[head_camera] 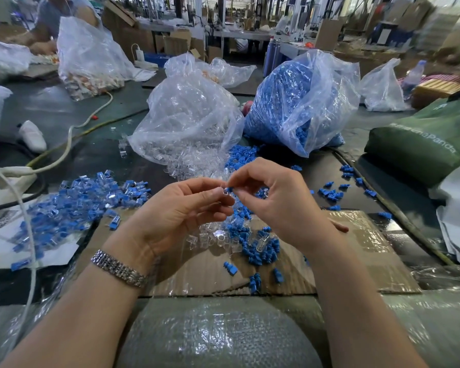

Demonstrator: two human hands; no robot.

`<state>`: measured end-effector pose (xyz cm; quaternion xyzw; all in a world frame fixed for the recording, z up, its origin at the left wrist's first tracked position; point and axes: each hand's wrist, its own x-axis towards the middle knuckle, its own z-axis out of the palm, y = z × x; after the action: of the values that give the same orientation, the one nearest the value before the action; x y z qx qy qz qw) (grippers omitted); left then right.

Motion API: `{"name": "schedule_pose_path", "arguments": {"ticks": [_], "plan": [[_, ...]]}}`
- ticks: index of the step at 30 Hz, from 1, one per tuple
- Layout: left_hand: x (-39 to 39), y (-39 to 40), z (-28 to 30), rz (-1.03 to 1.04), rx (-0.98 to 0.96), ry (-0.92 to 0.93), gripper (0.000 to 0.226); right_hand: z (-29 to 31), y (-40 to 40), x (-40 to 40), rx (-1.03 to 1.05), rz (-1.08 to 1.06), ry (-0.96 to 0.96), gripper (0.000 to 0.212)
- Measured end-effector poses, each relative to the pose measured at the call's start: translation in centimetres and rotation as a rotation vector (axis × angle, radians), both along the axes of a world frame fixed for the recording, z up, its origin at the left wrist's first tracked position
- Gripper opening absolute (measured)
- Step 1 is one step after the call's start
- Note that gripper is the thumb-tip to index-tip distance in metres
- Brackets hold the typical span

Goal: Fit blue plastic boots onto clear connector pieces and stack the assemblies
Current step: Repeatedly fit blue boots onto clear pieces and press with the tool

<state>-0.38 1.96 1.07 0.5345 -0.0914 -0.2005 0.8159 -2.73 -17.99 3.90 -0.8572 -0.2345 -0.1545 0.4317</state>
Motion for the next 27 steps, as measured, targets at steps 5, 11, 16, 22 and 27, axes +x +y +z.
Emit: {"name": "schedule_pose_path", "arguments": {"ticks": [5, 11, 16, 22, 27], "plan": [[0.1, 0.1, -0.2, -0.033, 0.004, -0.065, 0.021, 0.0, -0.2, -0.1, 0.018, -0.007, 0.050, 0.009], [0.3, 0.3, -0.2, 0.019, 0.117, -0.142, 0.032, 0.0, -0.2, 0.1, -0.043, -0.007, 0.047, 0.010], [0.1, 0.2, 0.0, 0.025, 0.137, -0.156, 0.028, 0.0, -0.3, 0.1, -0.056, 0.003, 0.099, 0.013], [0.1, 0.3, 0.1, 0.094, 0.070, -0.080, 0.028, -0.7, -4.3, 1.5, -0.467, -0.564, 0.384, 0.048], [0.3, 0.3, 0.1, 0.132, 0.006, -0.039, 0.030, -1.8, -5.8, 2.3, -0.689, -0.611, 0.645, 0.046]]}}
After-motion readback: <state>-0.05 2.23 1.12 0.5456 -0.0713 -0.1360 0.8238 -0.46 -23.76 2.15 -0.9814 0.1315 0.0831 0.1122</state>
